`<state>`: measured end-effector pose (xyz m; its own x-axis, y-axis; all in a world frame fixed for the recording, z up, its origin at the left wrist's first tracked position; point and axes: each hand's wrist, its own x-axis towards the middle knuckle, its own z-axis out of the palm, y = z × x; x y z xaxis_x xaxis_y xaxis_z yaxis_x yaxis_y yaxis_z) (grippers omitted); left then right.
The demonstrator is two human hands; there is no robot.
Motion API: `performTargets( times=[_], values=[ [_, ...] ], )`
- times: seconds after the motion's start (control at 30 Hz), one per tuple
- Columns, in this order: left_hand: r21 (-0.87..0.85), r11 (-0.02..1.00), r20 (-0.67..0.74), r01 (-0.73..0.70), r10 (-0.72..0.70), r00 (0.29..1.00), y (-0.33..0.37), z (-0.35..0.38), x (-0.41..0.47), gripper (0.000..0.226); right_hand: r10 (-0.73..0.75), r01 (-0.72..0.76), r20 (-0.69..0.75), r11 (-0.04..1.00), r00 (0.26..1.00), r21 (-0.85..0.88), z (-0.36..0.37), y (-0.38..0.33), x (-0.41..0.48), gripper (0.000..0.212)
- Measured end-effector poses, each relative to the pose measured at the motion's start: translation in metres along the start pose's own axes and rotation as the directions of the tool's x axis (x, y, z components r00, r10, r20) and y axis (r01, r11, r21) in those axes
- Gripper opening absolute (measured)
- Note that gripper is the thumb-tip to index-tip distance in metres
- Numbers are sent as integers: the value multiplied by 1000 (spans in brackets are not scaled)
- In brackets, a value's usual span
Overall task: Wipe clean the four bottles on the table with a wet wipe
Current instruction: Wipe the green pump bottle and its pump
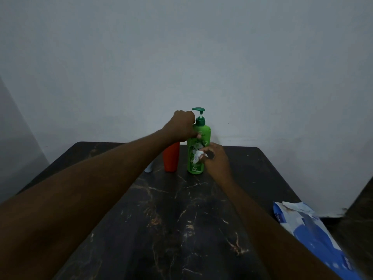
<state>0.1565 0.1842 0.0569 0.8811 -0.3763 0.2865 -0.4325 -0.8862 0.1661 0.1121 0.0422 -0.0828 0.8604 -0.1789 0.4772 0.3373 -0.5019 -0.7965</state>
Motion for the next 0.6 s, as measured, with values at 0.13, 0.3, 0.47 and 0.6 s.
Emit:
performTargets(
  times=[0.13, 0.3, 0.47, 0.6],
  values=[
    [42, 999, 7, 5, -5, 1000, -1, 4, 4, 39, -2, 2, 21, 999, 1000, 33, 3, 5, 5, 12],
    [-4, 1000, 15, 19, -19, 1000, 3, 12, 5, 42, 23, -23, -9, 999, 1000, 49, 4, 7, 5, 7],
    [-136, 991, 16, 12, -10, 1000, 9, 19, -3, 42, 66, -63, -47, 996, 997, 62, -5, 3, 1, 4],
    [-188, 982, -30, -18, 13, 999, 15, 12, -18, 42, 31, -30, -43, 999, 999, 18, -23, -9, -9, 3]
  ],
)
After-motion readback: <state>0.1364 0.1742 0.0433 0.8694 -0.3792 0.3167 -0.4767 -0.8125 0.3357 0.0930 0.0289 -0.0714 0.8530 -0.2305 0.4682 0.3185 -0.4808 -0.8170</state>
